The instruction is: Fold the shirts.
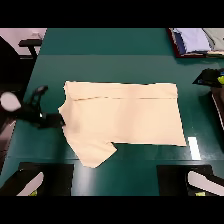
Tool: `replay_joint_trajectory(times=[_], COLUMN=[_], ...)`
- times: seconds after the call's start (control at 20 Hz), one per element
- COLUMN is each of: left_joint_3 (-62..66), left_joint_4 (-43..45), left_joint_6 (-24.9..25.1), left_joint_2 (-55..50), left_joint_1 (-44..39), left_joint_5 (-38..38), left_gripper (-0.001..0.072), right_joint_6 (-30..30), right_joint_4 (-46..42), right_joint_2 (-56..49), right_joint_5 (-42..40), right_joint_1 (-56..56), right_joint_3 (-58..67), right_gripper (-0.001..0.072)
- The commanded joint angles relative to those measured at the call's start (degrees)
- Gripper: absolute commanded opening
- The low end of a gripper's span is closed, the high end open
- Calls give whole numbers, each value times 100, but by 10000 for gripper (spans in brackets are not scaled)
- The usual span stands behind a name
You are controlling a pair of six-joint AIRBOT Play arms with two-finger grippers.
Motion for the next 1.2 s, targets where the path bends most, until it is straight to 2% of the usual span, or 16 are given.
replay_joint_trajectory(times=[0.0, 0.3, 0.5, 0.55, 0.6, 0.65, 0.75, 0.85, 1.0, 1.15], left_joint_3=[-1384, -2269, -2380, -2380, -2380, -2380, -2380, -2380, -2337, -1888], left_joint_4=[-678, -1486, -1646, -1696, -1788, -1871, -1886, -1899, -1849, -1502], left_joint_6=[-212, -57, -39, -31, 74, 118, 120, 315, 417, 431], left_joint_2=[909, 1021, 1021, 1021, 1021, 1021, 1021, 1021, 1021, 1021], left_joint_1=[-2, -2, -2, -2, -2, -2, -2, -2, -2, 0], left_joint_5=[24, 730, 1263, 1276, 1276, 1287, 1276, 1246, 1093, 699], left_gripper=[610, 610, 598, 420, 284, 255, 248, 23, 21, 20], right_joint_6=[4, 7, 7, 7, 7, 7, 7, 7, 4, 4], right_joint_4=[7, 9, 9, 9, 9, 7, 7, 2, -61, -61], right_joint_2=[282, 280, 280, 280, 280, 280, 280, 280, 286, 505], right_joint_5=[52, 116, 131, 131, 131, 140, 175, 254, 326, 339], right_joint_1=[-13, -11, -13, -13, -13, -13, -13, -13, -20, -319], right_joint_3=[-2, -2, -2, -2, -2, -2, -2, -7, -55, -907], right_gripper=[400, 399, 399, 399, 399, 399, 399, 399, 399, 399])
